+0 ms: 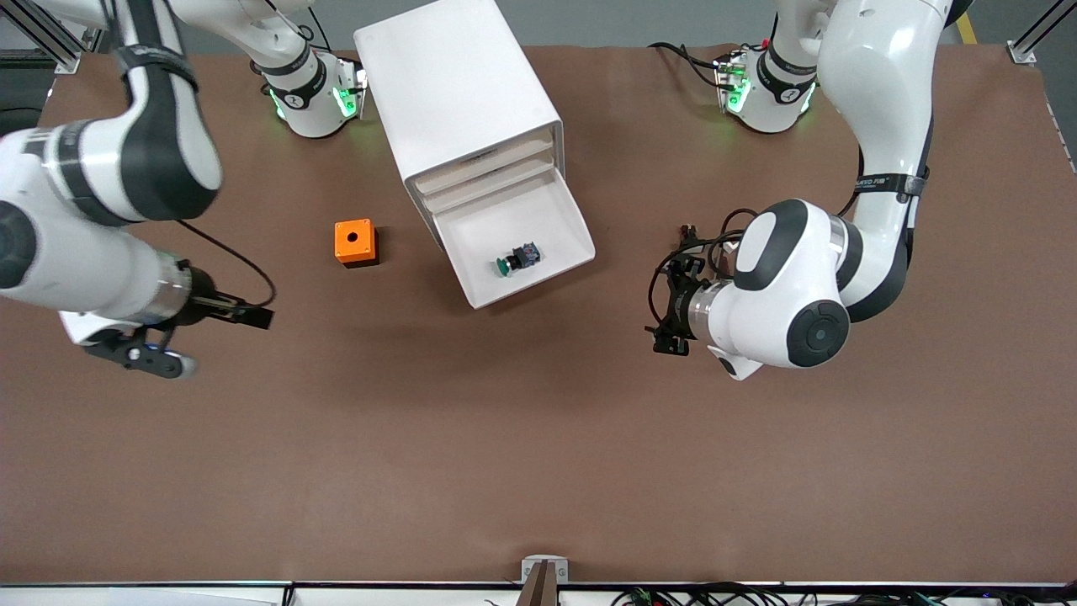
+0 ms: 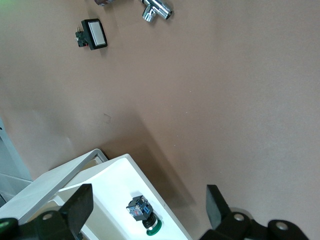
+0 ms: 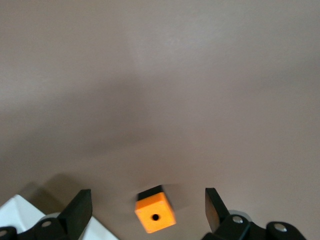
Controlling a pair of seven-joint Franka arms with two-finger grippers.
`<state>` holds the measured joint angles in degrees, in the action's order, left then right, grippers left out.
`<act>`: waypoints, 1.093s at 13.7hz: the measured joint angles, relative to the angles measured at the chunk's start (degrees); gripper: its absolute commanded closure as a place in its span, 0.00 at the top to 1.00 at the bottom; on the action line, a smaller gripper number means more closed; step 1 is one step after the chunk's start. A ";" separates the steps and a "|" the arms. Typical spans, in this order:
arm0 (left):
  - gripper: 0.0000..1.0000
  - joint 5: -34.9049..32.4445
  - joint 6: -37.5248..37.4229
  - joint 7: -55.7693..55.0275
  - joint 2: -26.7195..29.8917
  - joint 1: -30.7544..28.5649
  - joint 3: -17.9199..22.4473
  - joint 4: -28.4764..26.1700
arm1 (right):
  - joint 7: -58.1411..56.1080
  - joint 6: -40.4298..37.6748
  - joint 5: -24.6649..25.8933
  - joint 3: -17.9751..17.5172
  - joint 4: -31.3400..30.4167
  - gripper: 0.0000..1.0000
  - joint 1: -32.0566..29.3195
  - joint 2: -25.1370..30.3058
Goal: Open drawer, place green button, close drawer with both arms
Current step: 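Withdraw the right gripper to rest while the left gripper holds the drawer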
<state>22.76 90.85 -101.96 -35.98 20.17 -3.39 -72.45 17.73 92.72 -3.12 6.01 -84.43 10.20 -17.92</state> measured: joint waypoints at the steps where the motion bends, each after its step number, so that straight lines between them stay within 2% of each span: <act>1: 0.99 0.00 0.00 0.02 0.00 0.00 0.03 0.00 | -4.24 -0.70 0.01 0.00 0.00 1.00 -2.10 0.62; 7: 0.99 0.00 0.02 3.53 0.33 -1.36 0.13 0.05 | -22.48 -4.40 0.50 0.04 0.02 1.00 -12.20 4.88; 11: 0.99 -1.53 0.02 5.33 1.74 -1.72 0.19 0.10 | -23.60 -4.96 2.86 -0.34 -0.36 1.00 -12.88 4.94; 15: 0.99 -9.30 0.11 6.62 1.91 -1.29 -0.25 0.09 | -23.59 -4.96 2.96 -1.09 -0.33 1.00 -12.68 4.94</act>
<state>13.46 90.96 -95.34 -34.08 18.89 -3.64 -72.36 -5.86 87.76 -0.16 4.92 -84.76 -2.48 -12.98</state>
